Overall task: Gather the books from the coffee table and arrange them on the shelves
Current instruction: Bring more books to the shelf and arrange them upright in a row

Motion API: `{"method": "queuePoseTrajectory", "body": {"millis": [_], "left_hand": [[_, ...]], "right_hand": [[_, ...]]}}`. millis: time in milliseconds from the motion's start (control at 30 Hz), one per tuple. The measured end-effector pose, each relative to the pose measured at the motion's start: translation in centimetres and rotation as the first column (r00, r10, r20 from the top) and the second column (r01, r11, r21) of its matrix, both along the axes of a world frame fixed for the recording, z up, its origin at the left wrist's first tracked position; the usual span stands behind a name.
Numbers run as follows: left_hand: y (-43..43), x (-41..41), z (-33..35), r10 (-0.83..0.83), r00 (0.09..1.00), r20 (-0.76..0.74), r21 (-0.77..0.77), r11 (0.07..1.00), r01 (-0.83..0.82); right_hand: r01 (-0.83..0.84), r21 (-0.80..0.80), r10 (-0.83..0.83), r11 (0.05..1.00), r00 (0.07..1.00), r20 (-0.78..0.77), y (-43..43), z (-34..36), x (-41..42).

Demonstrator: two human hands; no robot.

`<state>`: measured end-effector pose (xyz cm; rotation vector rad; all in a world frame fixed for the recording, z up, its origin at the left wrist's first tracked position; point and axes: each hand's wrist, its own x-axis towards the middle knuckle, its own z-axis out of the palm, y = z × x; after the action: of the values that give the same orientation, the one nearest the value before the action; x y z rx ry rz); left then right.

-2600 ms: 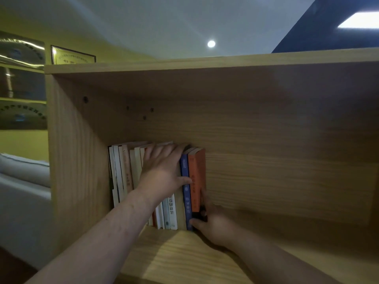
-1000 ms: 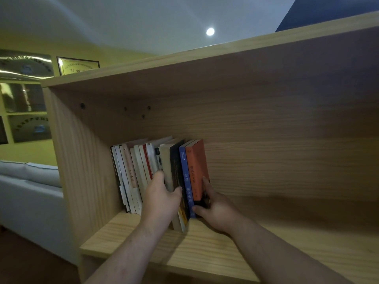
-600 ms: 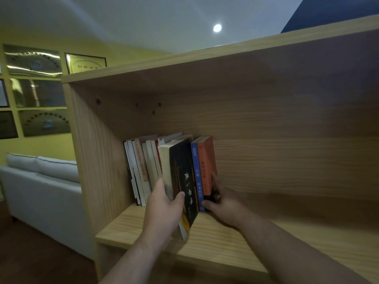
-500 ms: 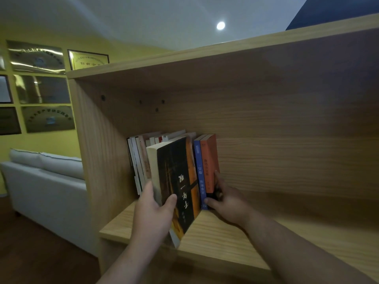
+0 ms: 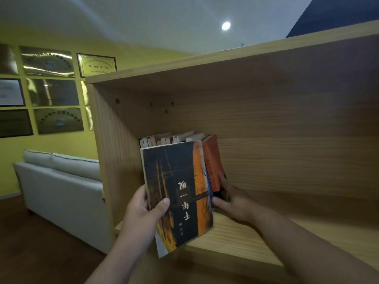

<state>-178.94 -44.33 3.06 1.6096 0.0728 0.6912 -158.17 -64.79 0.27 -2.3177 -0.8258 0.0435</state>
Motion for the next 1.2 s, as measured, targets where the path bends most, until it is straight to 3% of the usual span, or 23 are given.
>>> {"method": "queuePoseTrajectory", "body": {"millis": [100, 200, 267, 400, 500, 567, 600, 667, 700, 733, 833, 900, 933, 1000, 1033, 1067, 1100, 1133, 1200], "left_hand": [[-0.5, -0.1, 1.0, -0.091, 0.996, -0.023, -0.034, 0.995, 0.091], [-1.2, 0.2, 2.1, -0.159, 0.986, -0.047, 0.013, 0.987, 0.160], [-1.7, 0.5, 3.1, -0.216, 0.974, -0.071, 0.037, 0.975, 0.219], [-3.6, 0.4, 5.0, -0.333, 0.940, -0.077, 0.019, 0.942, 0.336], [-5.2, 0.2, 6.0, -0.404, 0.906, -0.129, 0.054, 0.909, 0.413], [-5.5, -0.2, 5.8, -0.461, 0.883, -0.087, -0.086, 0.887, 0.454], [-5.6, -0.4, 5.4, -0.493, 0.869, -0.030, -0.263, 0.843, 0.469], [-6.1, -1.1, 4.2, -0.507, 0.851, 0.136, -0.637, 0.614, 0.467], [-6.7, -1.4, 3.5, -0.506, 0.840, 0.197, -0.719, 0.508, 0.475], [-7.6, -1.6, 3.0, -0.520, 0.825, 0.218, -0.727, 0.478, 0.494], [-11.1, -1.0, 2.5, -0.462, 0.884, 0.071, -0.502, 0.749, 0.432], [-12.2, 0.0, 3.4, -0.308, 0.951, 0.033, -0.391, 0.872, 0.296], [-12.3, 0.4, 4.1, -0.253, 0.967, 0.028, -0.349, 0.904, 0.246], [-12.0, 0.7, 5.8, -0.190, 0.982, 0.005, -0.261, 0.947, 0.185], [-11.7, 0.9, 6.5, -0.162, 0.987, -0.008, -0.215, 0.964, 0.157], [-11.5, 1.3, 7.2, -0.138, 0.990, -0.019, -0.164, 0.977, 0.133], [-11.4, 1.7, 7.8, -0.125, 0.992, -0.033, -0.113, 0.986, 0.120], [-11.5, 2.1, 8.3, -0.122, 0.991, -0.054, -0.072, 0.990, 0.118], [-11.7, 3.2, 9.1, -0.127, 0.987, -0.100, -0.026, 0.992, 0.125]], "right_hand": [[0.040, 0.239, -0.021, 0.970, 0.997, -0.079, -1.0, 1.4, -2.0], [0.192, 0.597, -0.017, 0.779, 0.958, -0.286, -2.9, 5.2, -4.5], [0.090, 0.747, 0.169, 0.659, 0.950, -0.263, -4.7, 8.7, -5.8], [-0.034, 0.672, 0.245, 0.740, 0.944, -0.222, -7.8, 12.5, -8.0], [0.020, 0.724, 0.253, 0.689, 0.930, -0.266, -9.1, 11.9, -8.3], [0.115, 0.805, 0.257, 0.582, 0.913, -0.316, -9.6, 11.3, -8.9], [0.175, 0.843, 0.258, 0.509, 0.903, -0.343, -9.8, 10.9, -9.1], [0.286, 0.895, 0.263, 0.342, 0.885, -0.383, -10.2, 10.0, -9.3], [0.339, 0.902, 0.269, 0.266, 0.873, -0.407, -10.2, 9.5, -9.3], [0.396, 0.897, 0.284, 0.197, 0.852, -0.439, -10.1, 8.9, -9.3], [0.558, 0.826, 0.347, 0.080, 0.761, -0.548, -9.7, 6.6, -9.7], [0.615, 0.775, 0.373, 0.146, 0.691, -0.619, -9.4, 5.1, -10.1], [0.626, 0.745, 0.342, 0.230, 0.665, -0.664, -9.2, 4.6, -10.2], [0.573, 0.654, 0.052, 0.494, 0.732, -0.680, -8.8, 3.4, -10.0], [0.524, 0.557, -0.179, 0.644, 0.811, -0.557, -8.7, 2.8, -9.7], [0.466, 0.426, -0.366, 0.775, 0.881, -0.299, -8.7, 2.4, -9.4], [0.381, 0.320, -0.391, 0.867, 0.920, -0.038, -8.6, 2.3, -9.3], [0.266, 0.248, -0.296, 0.931, 0.951, 0.092, -8.4, 2.3, -9.4], [0.113, 0.099, -0.124, 0.989, 0.986, 0.112, -7.5, 2.3, -9.5]]}}
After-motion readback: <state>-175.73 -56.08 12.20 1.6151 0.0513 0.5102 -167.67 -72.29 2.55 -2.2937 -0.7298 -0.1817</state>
